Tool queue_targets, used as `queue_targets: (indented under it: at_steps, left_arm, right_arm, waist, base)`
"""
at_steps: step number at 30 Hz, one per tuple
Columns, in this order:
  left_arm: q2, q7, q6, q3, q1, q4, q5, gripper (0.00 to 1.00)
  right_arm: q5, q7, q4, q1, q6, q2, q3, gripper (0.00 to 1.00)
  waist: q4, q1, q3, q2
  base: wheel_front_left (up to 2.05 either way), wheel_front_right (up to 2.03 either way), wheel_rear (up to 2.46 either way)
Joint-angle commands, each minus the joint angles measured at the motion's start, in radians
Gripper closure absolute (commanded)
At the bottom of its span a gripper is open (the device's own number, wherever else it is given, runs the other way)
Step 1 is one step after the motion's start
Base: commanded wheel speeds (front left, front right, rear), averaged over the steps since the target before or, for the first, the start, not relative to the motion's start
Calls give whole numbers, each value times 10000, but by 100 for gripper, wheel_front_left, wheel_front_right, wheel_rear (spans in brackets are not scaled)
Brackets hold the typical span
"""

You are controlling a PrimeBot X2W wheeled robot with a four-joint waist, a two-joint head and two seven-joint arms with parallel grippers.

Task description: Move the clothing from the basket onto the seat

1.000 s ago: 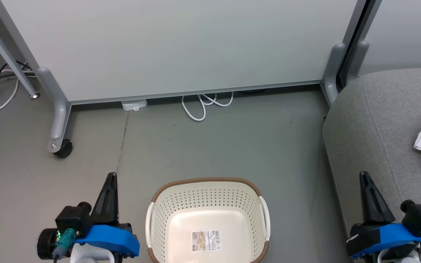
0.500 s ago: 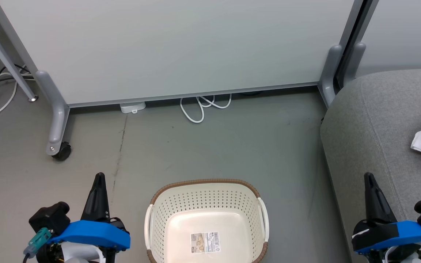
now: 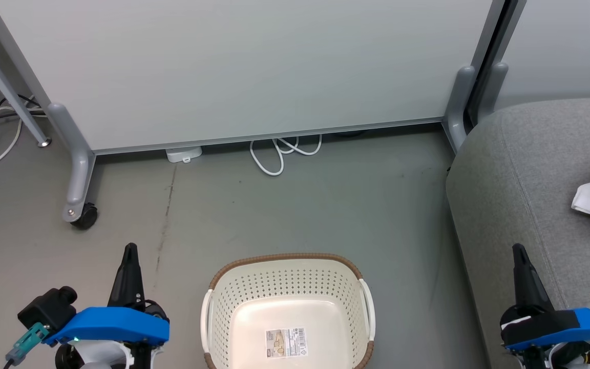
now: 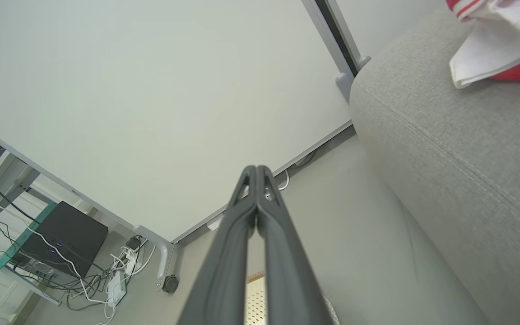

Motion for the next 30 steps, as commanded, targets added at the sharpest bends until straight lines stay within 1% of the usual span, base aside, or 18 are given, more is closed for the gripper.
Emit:
queue_targets:
  at_steps: [1, 14, 30]
  left_arm:
    - [14, 59, -38, 100, -148, -190, -318, 100]
    - [14, 509, -71, 311, -141, -311, -2088, 100]
    - [15, 985, -109, 525, -133, -435, -3966, 100]
  right_arm:
    - [341, 74, -158, -168, 0, -16, -18, 100]
    - [2119, 526, -166, -227, 1, -11, -40, 100]
    - [4012, 1013, -169, -291, 1, -4, -65, 100]
  waist:
    - [-5, 0, -6, 0]
    - [-67, 0, -80, 0]
    - [-143, 0, -171, 0]
  base:
    - [0, 0, 0]
    - [0, 0, 0]
    - [0, 0, 0]
